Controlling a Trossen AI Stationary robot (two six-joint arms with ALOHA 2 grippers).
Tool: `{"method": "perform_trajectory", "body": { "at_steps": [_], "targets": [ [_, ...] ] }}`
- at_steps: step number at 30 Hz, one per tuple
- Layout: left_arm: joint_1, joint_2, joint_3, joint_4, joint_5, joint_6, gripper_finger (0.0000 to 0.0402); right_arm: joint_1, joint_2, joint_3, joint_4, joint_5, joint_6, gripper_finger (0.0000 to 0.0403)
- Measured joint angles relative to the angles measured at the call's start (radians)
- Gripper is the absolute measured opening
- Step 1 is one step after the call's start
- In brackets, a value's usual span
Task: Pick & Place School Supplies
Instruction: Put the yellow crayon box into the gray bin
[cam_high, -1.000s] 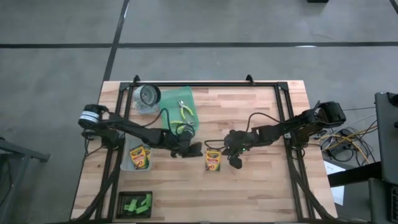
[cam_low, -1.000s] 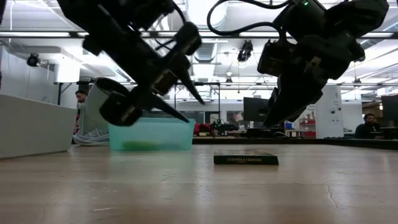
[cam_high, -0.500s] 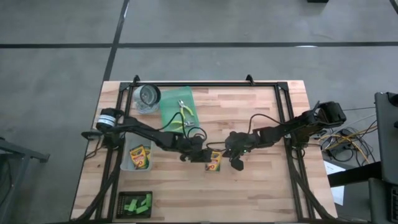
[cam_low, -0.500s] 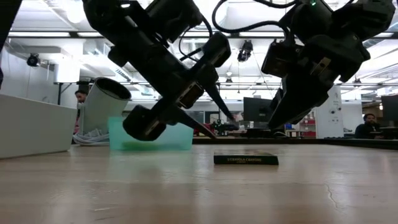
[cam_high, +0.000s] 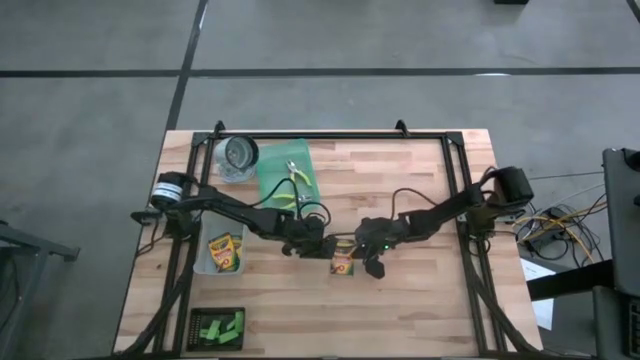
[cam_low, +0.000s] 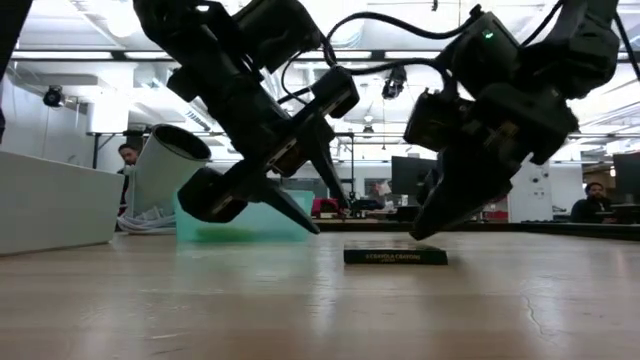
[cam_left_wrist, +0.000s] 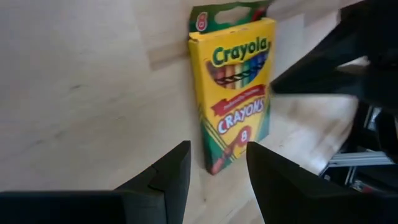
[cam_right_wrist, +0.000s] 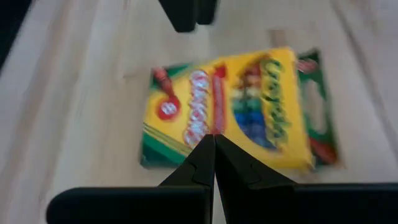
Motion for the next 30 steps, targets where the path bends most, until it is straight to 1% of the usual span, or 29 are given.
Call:
{"method": "perform_trajectory", "body": {
  "at_steps": [4, 14, 22, 30],
  "targets": [
    [0.0, -0.001, -0.004, -0.007, 0.0, 0.013, 0.0161, 0.0, 0.014, 0.016, 0.012, -0.018, 0.013, 0.0008],
    [0.0, 0.0, -0.006, -0.02, 0.0, 0.022, 0.0161, 0.0, 0.006, 0.012, -0.019, -0.011, 0.05, 0.0008],
    [0.0, 0.0, -0.007, -0.02, -0.001, 0.023, 0.0161, 0.0, 0.001, 0.014, -0.088, -0.011, 0.061, 0.0008],
    [0.0, 0.0, -0.007, -0.02, -0.004, 0.019, 0.0161, 0.0, 0.001, 0.014, -0.105, -0.011, 0.061, 0.0008]
  ]
}}
